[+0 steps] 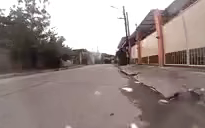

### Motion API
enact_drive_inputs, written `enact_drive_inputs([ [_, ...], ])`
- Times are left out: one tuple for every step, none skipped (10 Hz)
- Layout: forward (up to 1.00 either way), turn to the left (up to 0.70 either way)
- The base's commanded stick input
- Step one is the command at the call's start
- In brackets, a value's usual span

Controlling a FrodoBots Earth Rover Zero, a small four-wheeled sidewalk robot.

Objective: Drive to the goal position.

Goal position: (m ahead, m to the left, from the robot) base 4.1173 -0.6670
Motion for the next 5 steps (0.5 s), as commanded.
enact_drive_inputs([
  [1.0, -0.27],
  [1.0, -0.05],
  [1.0, 0.0],
  [1.0, 0.0],
  [1.0, 0.0],
])
